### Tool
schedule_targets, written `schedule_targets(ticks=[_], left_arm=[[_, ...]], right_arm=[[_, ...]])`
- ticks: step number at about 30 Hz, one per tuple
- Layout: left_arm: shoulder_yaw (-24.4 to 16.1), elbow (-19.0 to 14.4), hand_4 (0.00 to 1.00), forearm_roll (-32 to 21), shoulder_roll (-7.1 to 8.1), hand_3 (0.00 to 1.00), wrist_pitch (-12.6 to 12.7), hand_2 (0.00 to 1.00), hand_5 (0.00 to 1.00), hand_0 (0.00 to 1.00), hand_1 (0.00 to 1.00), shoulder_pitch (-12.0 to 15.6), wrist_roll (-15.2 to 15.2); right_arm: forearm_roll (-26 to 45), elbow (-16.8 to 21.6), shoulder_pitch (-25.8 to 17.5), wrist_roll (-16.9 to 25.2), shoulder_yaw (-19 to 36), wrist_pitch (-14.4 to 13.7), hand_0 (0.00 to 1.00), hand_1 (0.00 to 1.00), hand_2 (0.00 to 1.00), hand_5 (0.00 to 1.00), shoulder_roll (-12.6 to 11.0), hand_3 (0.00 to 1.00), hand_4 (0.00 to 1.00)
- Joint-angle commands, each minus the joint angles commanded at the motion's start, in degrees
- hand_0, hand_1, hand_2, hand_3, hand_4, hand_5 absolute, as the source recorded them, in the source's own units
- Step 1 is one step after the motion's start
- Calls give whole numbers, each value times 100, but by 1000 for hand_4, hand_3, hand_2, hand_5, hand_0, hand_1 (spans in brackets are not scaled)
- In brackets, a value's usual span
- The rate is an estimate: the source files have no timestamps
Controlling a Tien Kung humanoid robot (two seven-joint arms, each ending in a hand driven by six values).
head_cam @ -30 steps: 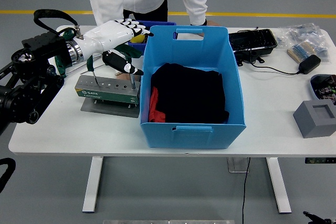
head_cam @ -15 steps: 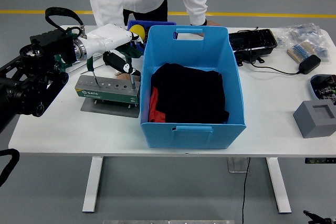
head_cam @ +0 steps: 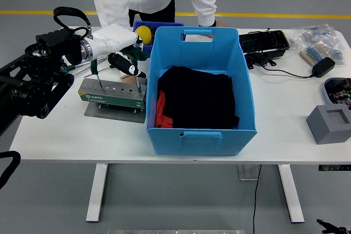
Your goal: Lift tool from toolbox,place it in box,lift tool from toolbox,place it in box
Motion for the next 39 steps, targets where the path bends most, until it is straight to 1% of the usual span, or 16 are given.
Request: schedule_targets(ticks=[1, 6, 7, 12, 13, 18, 19, 24, 25, 30, 31, 36, 37, 39], left_arm=[[18, 8, 998, 0, 1, 327, 2, 254, 724, 305, 229, -10, 12], [65, 43, 998, 0, -10, 327, -24, 254, 724, 305, 229, -34, 73], [76, 46, 998, 0, -13, 283, -39, 207, 742, 283, 192, -35, 91], [98, 17, 998, 0, -17, 283, -123, 207, 742, 283, 192, -14, 237], [104, 10, 998, 0, -17, 263, -135, 183, 791, 262, 160, -11, 258], [160, -18, 998, 0, -31, 263, -152, 183, 791, 262, 160, 5, 354], [167, -27, 998, 0, -35, 193, -147, 134, 780, 206, 114, 7, 369], [165, -31, 998, 0, -46, 193, -122, 134, 780, 206, 114, 3, 396], [165, -30, 998, 0, -48, 155, -121, 99, 783, 175, 71, 3, 398], [186, -29, 998, 0, -60, 155, -142, 99, 783, 175, 71, 10, 419], [194, -26, 998, 0, -62, 123, -151, 62, 786, 160, 23, 14, 423], [226, -26, 998, 0, -70, 123, -180, 62, 786, 160, 23, 15, 454], [228, -26, 998, 0, -71, 69, -178, 32, 800, 139, 2, 15, 463], [229, -19, 998, 0, -74, 69, -172, 32, 800, 139, 2, 17, 479]], right_arm=[[1, 0, 1, 0, 0, -1, 625, 603, 663, 665, 0, 541, 785], [-4, 0, -4, 1, 0, 1, 625, 604, 664, 665, 0, 541, 785], [-8, 0, -9, -1, 4, 0, 625, 603, 663, 665, 2, 541, 785], [-58, 3, -25, -15, 32, 3, 625, 603, 663, 665, 4, 541, 785], [-71, 3, -26, -18, 39, 4, 625, 605, 663, 665, 5, 541, 785], [-115, 6, -36, -27, 62, 5, 625, 605, 663, 665, 10, 541, 785], [-123, 6, -38, -27, 67, 5, 625, 606, 663, 665, 13, 541, 784], [-122, 7, -44, -27, 65, 5, 625, 606, 663, 665, 19, 541, 784], [-122, 8, -45, -26, 64, 5, 625, 606, 663, 664, 20, 541, 785], [-120, 8, -46, -27, 65, 4, 625, 606, 663, 664, 22, 541, 785], [-114, 9, -46, -27, 61, 4, 625, 606, 663, 665, 22, 540, 785], [-79, 9, -34, -20, 39, 4, 625, 606, 663, 665, 18, 540, 785], [-72, 10, -32, -19, 35, 4, 625, 604, 663, 665, 17, 540, 785], [-57, 10, -29, -16, 28, 3, 625, 604, 663, 665, 15, 540, 785]])
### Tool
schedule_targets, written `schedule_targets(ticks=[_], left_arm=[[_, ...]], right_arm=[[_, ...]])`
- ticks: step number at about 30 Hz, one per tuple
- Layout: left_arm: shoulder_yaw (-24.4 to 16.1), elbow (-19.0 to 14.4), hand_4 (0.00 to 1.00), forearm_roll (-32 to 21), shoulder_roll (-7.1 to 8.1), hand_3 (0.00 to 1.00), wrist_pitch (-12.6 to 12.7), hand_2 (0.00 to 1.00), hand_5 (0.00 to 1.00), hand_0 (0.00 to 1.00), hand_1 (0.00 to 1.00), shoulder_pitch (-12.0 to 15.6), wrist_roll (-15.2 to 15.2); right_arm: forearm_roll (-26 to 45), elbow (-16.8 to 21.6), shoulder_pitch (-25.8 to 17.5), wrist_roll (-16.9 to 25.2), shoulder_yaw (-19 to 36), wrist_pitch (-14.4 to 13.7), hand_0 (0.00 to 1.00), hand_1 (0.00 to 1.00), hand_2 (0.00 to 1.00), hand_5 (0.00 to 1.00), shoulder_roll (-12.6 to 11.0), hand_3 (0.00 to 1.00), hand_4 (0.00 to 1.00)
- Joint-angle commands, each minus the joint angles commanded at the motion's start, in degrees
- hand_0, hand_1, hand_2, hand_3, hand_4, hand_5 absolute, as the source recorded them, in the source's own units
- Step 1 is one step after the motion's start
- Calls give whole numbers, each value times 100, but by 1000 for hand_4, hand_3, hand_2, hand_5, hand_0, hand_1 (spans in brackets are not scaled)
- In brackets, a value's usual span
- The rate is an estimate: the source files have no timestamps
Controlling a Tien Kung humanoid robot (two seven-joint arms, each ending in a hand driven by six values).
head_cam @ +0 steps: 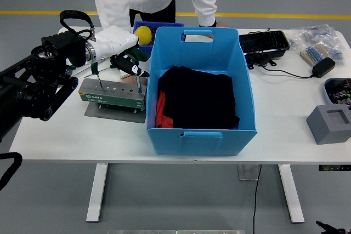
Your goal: Lift tool from toolbox,place it in box,lift tool from toolbox,place it in box
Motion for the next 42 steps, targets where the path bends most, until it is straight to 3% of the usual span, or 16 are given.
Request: schedule_targets(ticks=[17, 27, 28, 33, 34, 42], left_arm=[[-86, -103, 998, -382, 62, 11, 250, 3, 798, 101, 2, -28, -184], [-174, -354, 998, -553, 171, 9, 109, 2, 752, 102, 2, -116, -217], [-175, -372, 905, -573, 182, 10, 96, 2, 658, 102, 2, -134, -217], [-183, -402, 905, -689, 220, 10, 45, 2, 658, 102, 2, -222, -212], [-179, -407, 783, -703, 227, 15, 41, 2, 533, 103, 2, -237, -212], [-94, -482, 771, -866, 302, 22, 38, 6, 508, 103, 2, -407, -229]], right_arm=[[80, -3, 12, 17, -36, -3, 625, 604, 663, 667, -9, 539, 784], [87, -8, 4, 19, -36, -2, 625, 603, 663, 666, -17, 540, 784], [85, -8, 4, 18, -34, -2, 625, 604, 663, 666, -18, 540, 784], [64, -9, 7, 14, -22, 2, 625, 604, 663, 666, -21, 540, 784], [67, -9, 6, 13, -23, 2, 625, 604, 663, 665, -21, 540, 785], [65, -8, 8, 9, -18, 2, 625, 604, 664, 665, -25, 539, 785]])
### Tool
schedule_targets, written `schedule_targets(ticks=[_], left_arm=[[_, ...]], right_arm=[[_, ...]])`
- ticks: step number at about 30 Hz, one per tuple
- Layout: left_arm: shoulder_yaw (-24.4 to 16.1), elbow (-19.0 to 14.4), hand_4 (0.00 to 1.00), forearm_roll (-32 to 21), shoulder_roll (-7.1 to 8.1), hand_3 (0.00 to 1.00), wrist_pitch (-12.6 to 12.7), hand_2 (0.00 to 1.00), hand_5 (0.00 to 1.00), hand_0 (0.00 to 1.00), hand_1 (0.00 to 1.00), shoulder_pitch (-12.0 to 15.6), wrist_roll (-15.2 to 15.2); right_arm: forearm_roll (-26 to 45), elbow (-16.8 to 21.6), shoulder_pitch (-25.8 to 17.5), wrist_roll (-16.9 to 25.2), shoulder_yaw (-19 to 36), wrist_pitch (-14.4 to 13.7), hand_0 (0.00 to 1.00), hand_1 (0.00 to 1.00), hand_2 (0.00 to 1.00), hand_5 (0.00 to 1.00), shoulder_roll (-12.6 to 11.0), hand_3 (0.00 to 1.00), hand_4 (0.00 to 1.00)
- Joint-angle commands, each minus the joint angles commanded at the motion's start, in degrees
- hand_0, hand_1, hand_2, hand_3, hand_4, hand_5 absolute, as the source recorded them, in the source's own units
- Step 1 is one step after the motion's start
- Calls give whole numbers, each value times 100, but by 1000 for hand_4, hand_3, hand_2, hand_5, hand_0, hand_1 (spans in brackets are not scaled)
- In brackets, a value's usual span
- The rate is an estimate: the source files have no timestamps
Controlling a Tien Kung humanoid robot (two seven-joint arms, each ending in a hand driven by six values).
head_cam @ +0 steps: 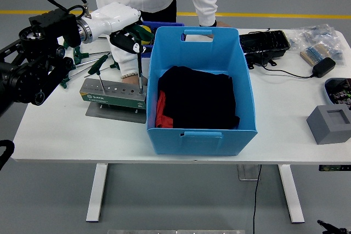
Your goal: Lift tool from toolbox,place it in box,lift tool from toolbox,place it in box
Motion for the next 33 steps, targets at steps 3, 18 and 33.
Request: schedule_targets(ticks=[3, 18, 33], left_arm=[[41, -22, 771, -62, 35, 22, -28, 6, 508, 103, 2, -74, -4], [24, -643, 715, -530, 304, 31, -280, 10, 443, 100, 2, -529, 181], [-74, -1333, 703, -725, 217, 35, -325, 12, 437, 101, 2, -751, 322]], right_arm=[[-4, 0, 0, -2, 4, 0, 625, 604, 664, 665, -3, 539, 785], [-31, 0, -11, -13, 29, -1, 625, 603, 664, 663, -10, 542, 786], [-92, 3, -45, -31, 75, -5, 625, 603, 664, 663, -2, 541, 786]])
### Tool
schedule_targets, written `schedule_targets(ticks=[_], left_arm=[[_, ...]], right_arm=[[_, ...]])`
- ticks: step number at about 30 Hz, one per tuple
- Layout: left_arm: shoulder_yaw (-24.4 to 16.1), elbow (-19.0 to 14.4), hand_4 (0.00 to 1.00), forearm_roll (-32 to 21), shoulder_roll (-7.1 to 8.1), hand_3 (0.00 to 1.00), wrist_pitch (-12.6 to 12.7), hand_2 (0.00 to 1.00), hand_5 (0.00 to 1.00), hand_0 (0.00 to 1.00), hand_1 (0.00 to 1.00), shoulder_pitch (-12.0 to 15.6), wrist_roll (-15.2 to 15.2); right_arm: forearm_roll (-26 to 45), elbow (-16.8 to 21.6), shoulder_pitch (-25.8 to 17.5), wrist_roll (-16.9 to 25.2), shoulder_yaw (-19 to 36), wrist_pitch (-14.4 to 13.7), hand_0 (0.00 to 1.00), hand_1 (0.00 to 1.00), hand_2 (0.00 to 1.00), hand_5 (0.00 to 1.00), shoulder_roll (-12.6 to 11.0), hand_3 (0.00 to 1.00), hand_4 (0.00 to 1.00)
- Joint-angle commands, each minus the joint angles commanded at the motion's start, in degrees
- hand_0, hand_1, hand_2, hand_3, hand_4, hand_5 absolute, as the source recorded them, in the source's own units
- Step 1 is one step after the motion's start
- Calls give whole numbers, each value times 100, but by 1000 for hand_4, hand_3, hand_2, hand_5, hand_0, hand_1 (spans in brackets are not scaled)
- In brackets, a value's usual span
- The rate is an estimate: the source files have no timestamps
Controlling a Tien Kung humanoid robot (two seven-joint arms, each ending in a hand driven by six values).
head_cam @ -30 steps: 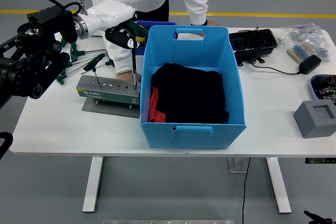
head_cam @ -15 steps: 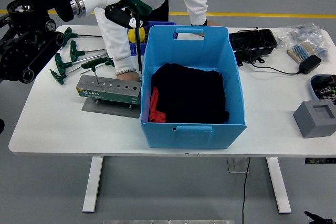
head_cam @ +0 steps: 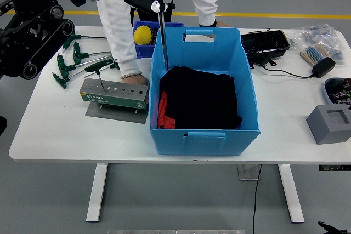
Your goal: Lift tool from toolbox,place it in box,lift tool from toolbox,place it in box
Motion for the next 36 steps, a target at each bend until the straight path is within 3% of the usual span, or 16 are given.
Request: schedule_targets(ticks=[4, 12, 16, 22, 26, 28, 31, 32, 36], left_arm=[[105, -147, 699, -114, -167, 36, 39, 13, 434, 101, 2, 2, 6], [772, 23, 690, -295, -758, 39, 168, 14, 424, 101, 2, 101, -85], [1222, 352, 689, -444, -1062, 44, 307, 14, 423, 102, 2, 82, -257], [1981, 969, 692, -773, -1370, 51, 434, 24, 428, 114, 2, -73, -553], [2218, 1298, 677, -928, -1566, 66, 457, 40, 407, 136, 2, -107, -712], [2290, 1408, 677, -998, -1642, 66, 425, 40, 407, 136, 2, -115, -770], [2415, 1551, 677, -1060, -1739, 66, 131, 40, 407, 136, 2, -125, -777], [2459, 1595, 913, -1074, -1766, 294, 35, 212, 765, 224, 168, -127, -774], [2600, 1797, 913, -1208, -1774, 294, -154, 212, 765, 224, 168, -132, -845]], right_arm=[[-37, 2, -9, -7, 16, 1, 625, 604, 664, 663, 6, 539, 785], [-133, 13, -20, -33, 52, 17, 625, 604, 664, 663, 15, 540, 785], [-108, 18, 12, -33, 36, 13, 625, 604, 664, 664, 4, 540, 784], [-70, 26, 80, -32, 11, 11, 626, 603, 663, 664, -22, 540, 785], [-128, 33, 125, -47, 29, 22, 626, 603, 664, 665, -36, 540, 785], [-144, 36, 136, -54, 34, 28, 626, 603, 664, 665, -41, 540, 785], [-135, 39, 141, -53, 30, 28, 626, 603, 664, 665, -54, 540, 785], [-138, 39, 141, -54, 33, 29, 627, 603, 664, 665, -58, 540, 785], [-155, 42, 155, -59, 39, 32, 627, 603, 664, 665, -75, 540, 785]])
